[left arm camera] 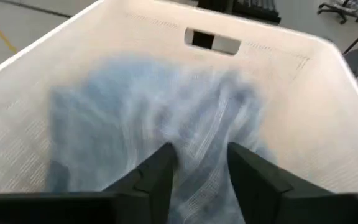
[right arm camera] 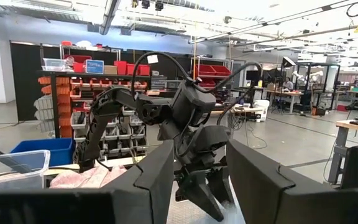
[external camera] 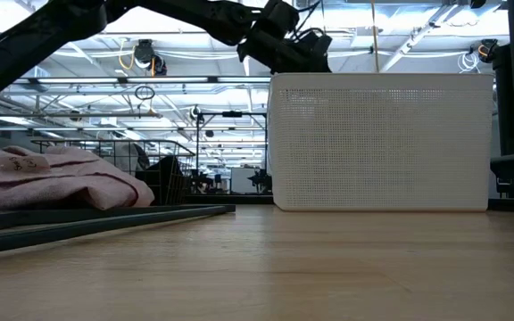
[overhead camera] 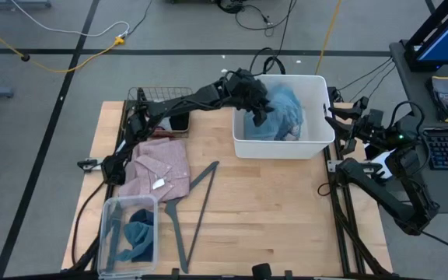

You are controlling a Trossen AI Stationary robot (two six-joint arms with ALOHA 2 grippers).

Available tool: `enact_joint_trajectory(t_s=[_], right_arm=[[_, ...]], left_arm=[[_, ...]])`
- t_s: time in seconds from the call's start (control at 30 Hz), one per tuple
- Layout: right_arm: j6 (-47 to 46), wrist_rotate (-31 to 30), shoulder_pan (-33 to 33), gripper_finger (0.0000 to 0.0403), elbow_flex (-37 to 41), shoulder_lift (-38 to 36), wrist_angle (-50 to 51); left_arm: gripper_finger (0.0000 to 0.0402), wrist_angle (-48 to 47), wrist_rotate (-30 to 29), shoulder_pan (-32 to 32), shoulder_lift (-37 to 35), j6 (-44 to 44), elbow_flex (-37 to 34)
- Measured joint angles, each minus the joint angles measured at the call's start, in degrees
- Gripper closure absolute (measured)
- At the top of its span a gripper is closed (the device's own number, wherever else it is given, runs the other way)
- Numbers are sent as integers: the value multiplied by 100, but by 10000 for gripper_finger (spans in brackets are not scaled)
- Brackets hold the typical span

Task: Pick & Place Cloths
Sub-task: Put the blue shirt into the white bin, then put the pink shirt into the white bin

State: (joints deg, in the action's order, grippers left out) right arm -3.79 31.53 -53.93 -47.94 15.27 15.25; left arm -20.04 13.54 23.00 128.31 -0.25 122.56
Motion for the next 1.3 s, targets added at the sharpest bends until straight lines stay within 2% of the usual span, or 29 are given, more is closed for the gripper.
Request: enact_joint_trajectory(t_s=[0.2, 0.37, 0.53, 0.7, 0.8, 0.9, 1.2, 1.3], right_arm=[[0, 0, 0, 264, 0, 0, 2], [3, 0, 0, 264, 0, 1, -27], [13, -2, 0, 264, 0, 7, -42], [15, -1, 1, 264, 0, 15, -42], [17, 0, 0, 264, 0, 15, -44], [20, 0, 0, 264, 0, 15, -44], [20, 0, 0, 264, 0, 15, -42], [20, 0, 0, 264, 0, 15, -42]], left_arm=[[187, 52, -252, -65, -36, -135, 0], [158, -170, -540, -125, -470, 78, -6], [147, -910, -1764, -311, -1059, 189, 2], [141, -2040, -3105, -531, -1582, 29, 2], [136, -2740, -3576, -628, -1742, -447, 2], [135, -3476, -3740, -676, -1851, -1199, -2], [133, -5654, -3749, -842, -1886, -3310, 0], [133, -6266, -3539, -883, -1886, -4126, 0]])
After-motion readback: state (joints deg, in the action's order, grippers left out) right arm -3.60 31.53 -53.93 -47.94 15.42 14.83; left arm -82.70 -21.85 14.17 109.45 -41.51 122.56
